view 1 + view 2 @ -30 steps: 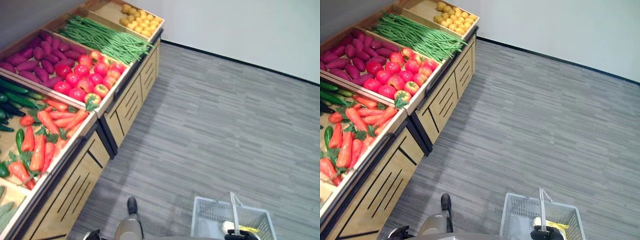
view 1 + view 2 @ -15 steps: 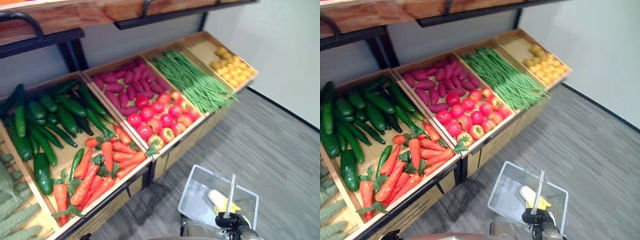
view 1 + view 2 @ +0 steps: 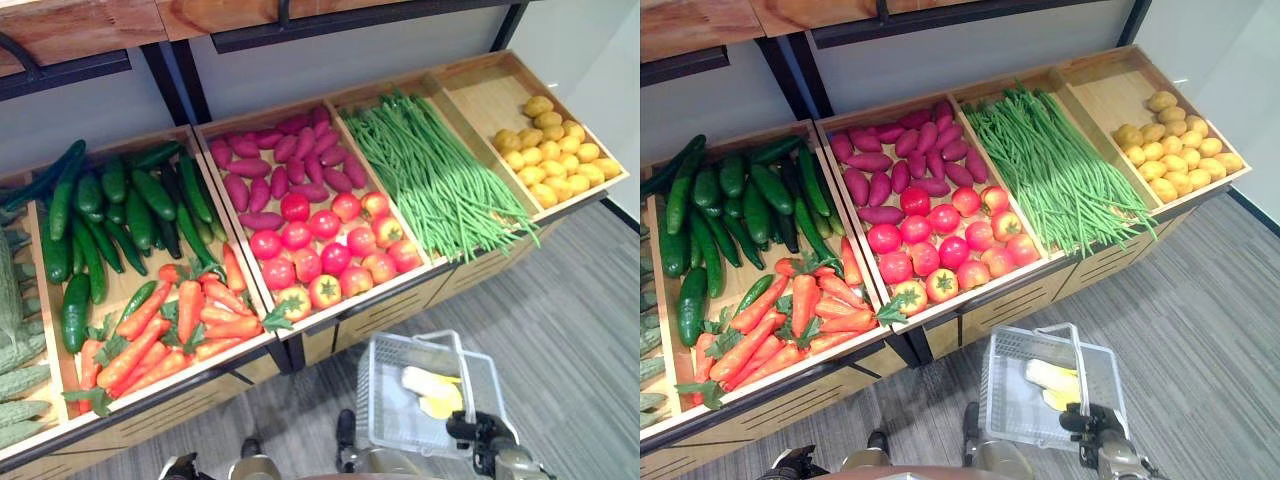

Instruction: Get the vegetables into the basket

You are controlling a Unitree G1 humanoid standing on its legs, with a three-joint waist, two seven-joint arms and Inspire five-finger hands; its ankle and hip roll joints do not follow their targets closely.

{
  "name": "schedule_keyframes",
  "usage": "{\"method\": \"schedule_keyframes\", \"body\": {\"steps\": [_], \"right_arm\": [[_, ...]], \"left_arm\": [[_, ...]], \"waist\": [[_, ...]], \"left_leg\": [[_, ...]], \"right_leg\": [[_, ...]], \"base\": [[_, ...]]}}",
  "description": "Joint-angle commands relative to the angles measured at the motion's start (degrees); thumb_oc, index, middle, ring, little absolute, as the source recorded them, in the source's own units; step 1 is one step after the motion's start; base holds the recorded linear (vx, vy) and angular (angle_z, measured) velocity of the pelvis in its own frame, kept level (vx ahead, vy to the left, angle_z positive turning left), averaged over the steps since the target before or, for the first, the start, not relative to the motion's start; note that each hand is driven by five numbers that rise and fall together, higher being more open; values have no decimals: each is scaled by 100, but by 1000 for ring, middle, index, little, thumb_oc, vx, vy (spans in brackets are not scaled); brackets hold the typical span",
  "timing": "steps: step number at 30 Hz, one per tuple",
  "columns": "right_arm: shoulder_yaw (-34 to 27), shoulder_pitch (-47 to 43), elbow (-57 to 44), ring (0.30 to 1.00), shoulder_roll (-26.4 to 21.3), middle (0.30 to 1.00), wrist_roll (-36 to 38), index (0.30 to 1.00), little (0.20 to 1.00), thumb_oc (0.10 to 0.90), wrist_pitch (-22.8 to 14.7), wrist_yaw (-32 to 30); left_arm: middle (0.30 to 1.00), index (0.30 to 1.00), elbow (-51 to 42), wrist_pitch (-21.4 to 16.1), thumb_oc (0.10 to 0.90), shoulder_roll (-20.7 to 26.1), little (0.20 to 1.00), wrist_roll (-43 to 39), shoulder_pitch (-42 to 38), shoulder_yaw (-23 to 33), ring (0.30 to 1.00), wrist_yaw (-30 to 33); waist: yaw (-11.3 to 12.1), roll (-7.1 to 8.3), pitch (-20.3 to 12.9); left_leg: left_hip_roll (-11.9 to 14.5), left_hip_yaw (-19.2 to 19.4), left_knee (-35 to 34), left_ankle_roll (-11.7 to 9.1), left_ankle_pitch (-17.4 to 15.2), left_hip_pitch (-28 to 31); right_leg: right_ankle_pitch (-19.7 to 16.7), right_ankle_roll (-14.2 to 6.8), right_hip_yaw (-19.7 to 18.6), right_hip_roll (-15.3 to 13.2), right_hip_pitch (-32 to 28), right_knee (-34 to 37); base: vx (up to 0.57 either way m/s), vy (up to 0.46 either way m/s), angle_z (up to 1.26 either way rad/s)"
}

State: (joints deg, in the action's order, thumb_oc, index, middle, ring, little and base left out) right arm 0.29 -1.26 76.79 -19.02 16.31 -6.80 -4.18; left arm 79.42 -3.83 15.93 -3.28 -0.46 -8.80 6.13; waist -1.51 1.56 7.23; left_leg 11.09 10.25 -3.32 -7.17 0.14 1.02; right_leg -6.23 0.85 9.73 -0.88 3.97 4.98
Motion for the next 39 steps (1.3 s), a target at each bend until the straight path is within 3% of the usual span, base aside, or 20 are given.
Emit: {"method": "schedule_keyframes", "body": {"steps": [1,9,11,14,17,24,29,30,34,35,37,39], "right_arm": [[-167,67,115,300,-302,300,136,300,300,400,-125,-118],[-133,99,260,300,-158,300,-34,300,300,400,-79,-164],[-197,97,446,300,-136,300,-157,300,300,400,-30,-255],[-199,99,467,300,-125,300,-249,300,300,400,-2,-293],[-127,109,486,300,-97,300,-381,300,300,400,38,-277],[47,80,417,300,-222,300,-461,300,300,400,-43,-255],[37,64,376,300,-343,300,-503,300,300,400,-145,-300],[47,62,351,300,-420,300,-552,300,300,400,-177,-331],[92,49,373,300,-440,300,-600,300,300,400,-212,-366],[92,49,373,300,-440,300,-600,300,300,400,-212,-366],[118,63,411,300,-423,300,-584,300,300,400,-245,-373],[109,89,428,300,-379,300,-571,300,300,400,-282,-395]], "left_arm": [[1000,1000,120,-153,900,28,1000,24,-171,221,1000,26],[1000,1000,374,-106,900,68,1000,-312,-16,822,1000,244],[1000,1000,559,-149,900,153,1000,-1440,28,1887,1000,797],[1000,1000,644,-151,900,265,1000,-1792,64,2356,1000,1034],[1000,1000,1149,-105,900,714,1000,-2230,232,3232,1000,1394],[1000,1000,1645,-165,900,1739,1000,-2461,642,4357,1000,1905],[1000,1000,1567,-275,900,2397,1000,-2453,679,4728,1000,2207],[1000,1000,1414,-403,900,2741,1000,-2478,670,4863,1000,2334],[1000,1000,1108,-585,900,3362,1000,-2320,640,5069,1000,2739],[1000,1000,1108,-585,900,3362,1000,-2320,640,5069,1000,2739],[1000,1000,695,-734,900,3781,1000,-2142,697,5168,1000,2922],[1000,1000,-145,-760,900,4045,1000,-1417,732,4907,1000,3133]], "waist": [[-13,54,-255],[138,234,-364],[248,278,-424],[261,299,-476],[318,355,-527],[474,352,-636],[507,296,-647],[521,259,-651],[568,212,-647],[568,212,-647],[599,182,-658],[634,174,-676]], "left_leg": [[-86,-206,-12,71,372,-20],[-296,-224,-168,138,275,47],[-321,-252,-168,113,240,59],[-329,-247,-168,95,248,27],[-312,-236,-168,47,246,45],[-242,-285,-168,-35,291,47],[-223,-323,-168,-71,323,15],[-217,-337,-168,-78,331,10],[-222,-360,-168,-88,337,-5],[-222,-360,-168,-88,337,-5],[-231,-393,-168,-89,340,-19],[-247,-451,-168,-90,360,-55]], "right_leg": [[181,-939,232,-1037,-168,-543],[-123,-1108,267,-1263,-289,-231],[-217,-1159,331,-1297,-388,-55],[-237,-1176,350,-1316,-375,-18],[-231,-1189,380,-1321,-414,2],[-191,-1212,502,-1297,-497,2],[-184,-1230,569,-1292,-515,2],[-187,-1246,584,-1299,-519,2],[-205,-1278,622,-1310,-527,2],[-205,-1278,622,-1310,-527,2],[-217,-1296,650,-1323,-525,2],[-222,-1315,696,-1333,-524,2]], "base": [[21,95,13],[6,90,-1],[12,48,4],[-2,18,8],[0,0,0],[4,-1,5],[-15,16,7],[0,0,0],[-17,9,8],[0,0,0],[0,0,0],[2,2,2]]}}
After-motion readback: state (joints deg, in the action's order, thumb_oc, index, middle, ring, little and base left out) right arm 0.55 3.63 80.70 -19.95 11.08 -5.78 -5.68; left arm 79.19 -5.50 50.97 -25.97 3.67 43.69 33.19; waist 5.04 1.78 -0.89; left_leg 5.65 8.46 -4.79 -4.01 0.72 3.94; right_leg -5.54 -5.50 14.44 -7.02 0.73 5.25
